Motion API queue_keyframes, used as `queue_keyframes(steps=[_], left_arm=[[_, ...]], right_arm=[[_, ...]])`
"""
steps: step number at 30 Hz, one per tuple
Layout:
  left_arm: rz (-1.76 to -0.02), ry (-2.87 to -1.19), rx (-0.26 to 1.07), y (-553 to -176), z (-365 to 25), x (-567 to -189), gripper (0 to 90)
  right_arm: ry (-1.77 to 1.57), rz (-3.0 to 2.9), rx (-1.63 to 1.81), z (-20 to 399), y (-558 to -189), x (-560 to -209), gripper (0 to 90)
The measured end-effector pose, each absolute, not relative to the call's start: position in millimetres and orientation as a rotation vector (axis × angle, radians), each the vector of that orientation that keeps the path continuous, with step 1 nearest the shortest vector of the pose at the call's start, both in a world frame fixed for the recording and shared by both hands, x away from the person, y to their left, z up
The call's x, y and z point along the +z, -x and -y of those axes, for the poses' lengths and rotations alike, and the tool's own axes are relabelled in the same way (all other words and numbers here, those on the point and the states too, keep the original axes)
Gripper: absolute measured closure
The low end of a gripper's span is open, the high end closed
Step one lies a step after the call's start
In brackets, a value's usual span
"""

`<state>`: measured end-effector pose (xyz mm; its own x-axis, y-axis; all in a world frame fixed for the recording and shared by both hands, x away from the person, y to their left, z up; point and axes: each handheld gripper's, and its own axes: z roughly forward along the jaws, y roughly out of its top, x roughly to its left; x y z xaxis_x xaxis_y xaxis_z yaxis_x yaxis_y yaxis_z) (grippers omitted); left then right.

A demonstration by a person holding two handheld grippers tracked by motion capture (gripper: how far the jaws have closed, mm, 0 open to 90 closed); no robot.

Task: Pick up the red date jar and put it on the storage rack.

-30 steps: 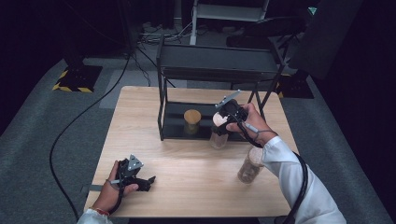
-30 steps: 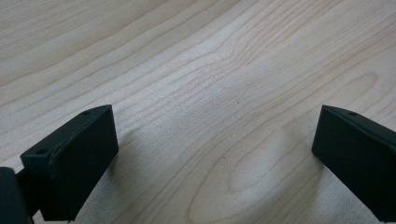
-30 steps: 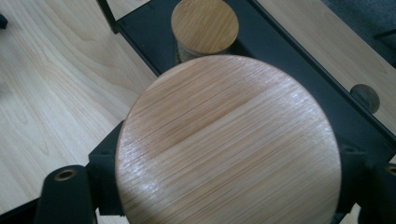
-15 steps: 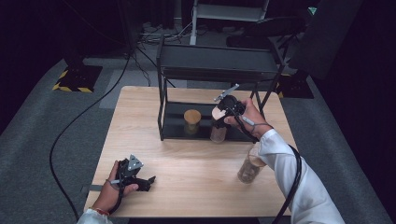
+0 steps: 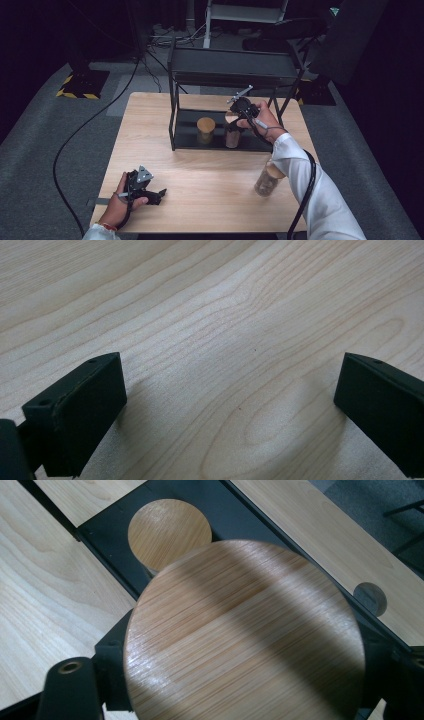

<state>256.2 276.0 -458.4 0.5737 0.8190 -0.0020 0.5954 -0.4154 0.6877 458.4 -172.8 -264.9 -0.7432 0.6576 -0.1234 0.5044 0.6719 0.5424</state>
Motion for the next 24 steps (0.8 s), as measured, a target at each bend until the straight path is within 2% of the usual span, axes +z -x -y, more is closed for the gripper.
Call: queue_keyframes(steps=[24], left_arm=[[-1.123,-2.156,0.445,-256,-276,-458,0.0]], right_arm=[[-1.010,-2.562,0.723,174,-483,-282,23.0]])
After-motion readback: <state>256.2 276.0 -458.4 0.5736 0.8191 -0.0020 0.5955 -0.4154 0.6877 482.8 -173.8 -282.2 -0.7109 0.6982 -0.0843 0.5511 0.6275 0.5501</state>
